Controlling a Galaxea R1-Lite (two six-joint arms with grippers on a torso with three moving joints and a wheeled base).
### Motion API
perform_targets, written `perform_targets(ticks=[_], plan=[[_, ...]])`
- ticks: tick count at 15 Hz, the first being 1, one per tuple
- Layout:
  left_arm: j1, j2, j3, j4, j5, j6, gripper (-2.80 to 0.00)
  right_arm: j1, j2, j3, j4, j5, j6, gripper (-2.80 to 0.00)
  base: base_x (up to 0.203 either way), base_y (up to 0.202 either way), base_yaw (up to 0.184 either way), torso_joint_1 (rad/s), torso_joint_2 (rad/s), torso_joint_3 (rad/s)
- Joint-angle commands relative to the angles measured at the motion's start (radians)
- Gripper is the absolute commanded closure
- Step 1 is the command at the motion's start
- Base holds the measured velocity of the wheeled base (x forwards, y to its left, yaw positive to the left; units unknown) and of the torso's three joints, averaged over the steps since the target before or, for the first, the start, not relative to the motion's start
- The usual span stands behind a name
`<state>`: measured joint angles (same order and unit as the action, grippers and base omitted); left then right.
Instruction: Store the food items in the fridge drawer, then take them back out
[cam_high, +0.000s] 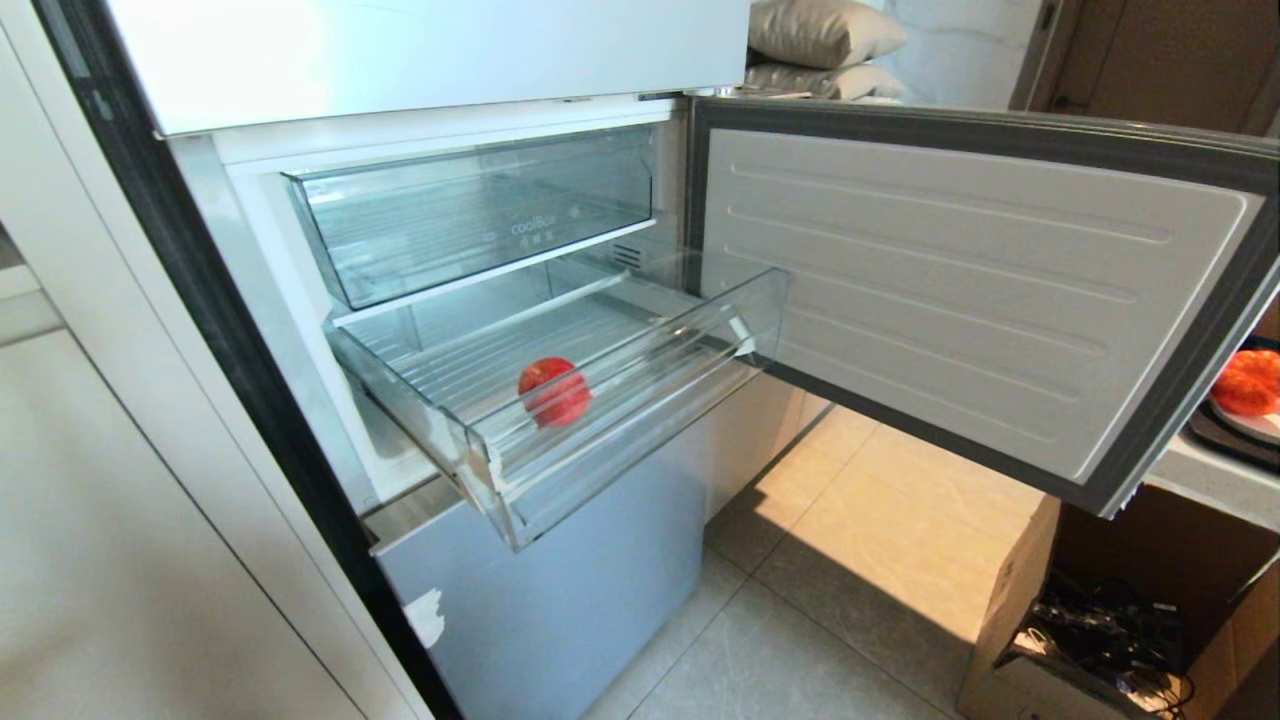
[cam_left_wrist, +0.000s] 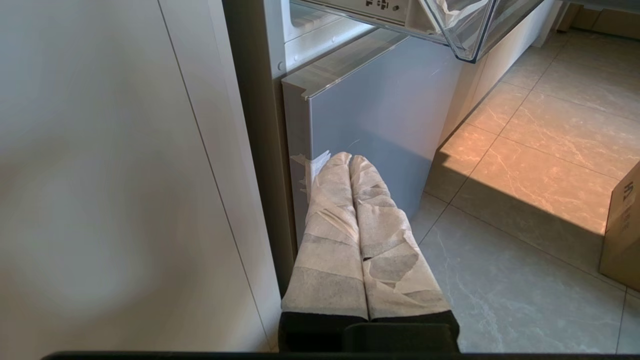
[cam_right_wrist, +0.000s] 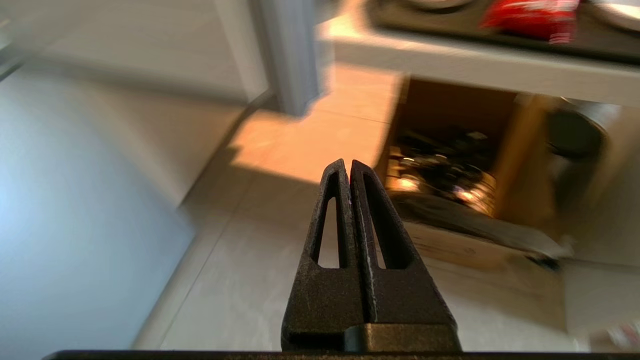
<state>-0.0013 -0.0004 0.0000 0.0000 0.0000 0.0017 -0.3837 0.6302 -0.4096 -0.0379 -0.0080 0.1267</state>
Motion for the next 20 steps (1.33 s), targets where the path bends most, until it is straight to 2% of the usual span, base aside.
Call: perform_targets(ticks=[1,2,3,4,10,14,20], plan=[[0.000,0.000,0.000,-0.001,0.000,0.000,0.00,-0.259,0.335,-0.045,-0.169,0.103,0.009,0.00,0.000,0.000,0.000,0.000,0.00,0.000],[0.000,0.000,0.000,-0.001,0.000,0.000,0.00,-0.334,0.408,-0.081,-0.219,0.158,0.005,0.00,0.000,0.000,0.000,0.000,0.00,0.000],[0.001,0.000,0.000,0.000,0.000,0.000,0.00,-0.376,0.468,-0.121,-0.254,0.196,-0.007,0.00,0.000,0.000,0.000,0.000,0.00,0.000],[0.000,0.000,0.000,-0.001,0.000,0.000,0.00,-0.397,0.521,-0.158,-0.277,0.220,-0.019,-2.80,0.000,0.000,0.000,0.000,0.00,0.000],[0.000,0.000,0.000,0.000,0.000,0.000,0.00,-0.414,0.811,-0.318,-0.313,0.253,-0.102,-2.80,0.000,0.000,0.000,0.000,0.00,0.000],[0.000,0.000,0.000,0.000,0.000,0.000,0.00,-0.406,0.994,-0.429,-0.426,0.320,-0.121,-2.80,0.000,0.000,0.000,0.000,0.00,0.000],[0.000,0.000,0.000,-0.001,0.000,0.000,0.00,-0.388,1.193,-0.622,-0.446,0.392,-0.141,-2.80,0.000,0.000,0.000,0.000,0.00,0.000]])
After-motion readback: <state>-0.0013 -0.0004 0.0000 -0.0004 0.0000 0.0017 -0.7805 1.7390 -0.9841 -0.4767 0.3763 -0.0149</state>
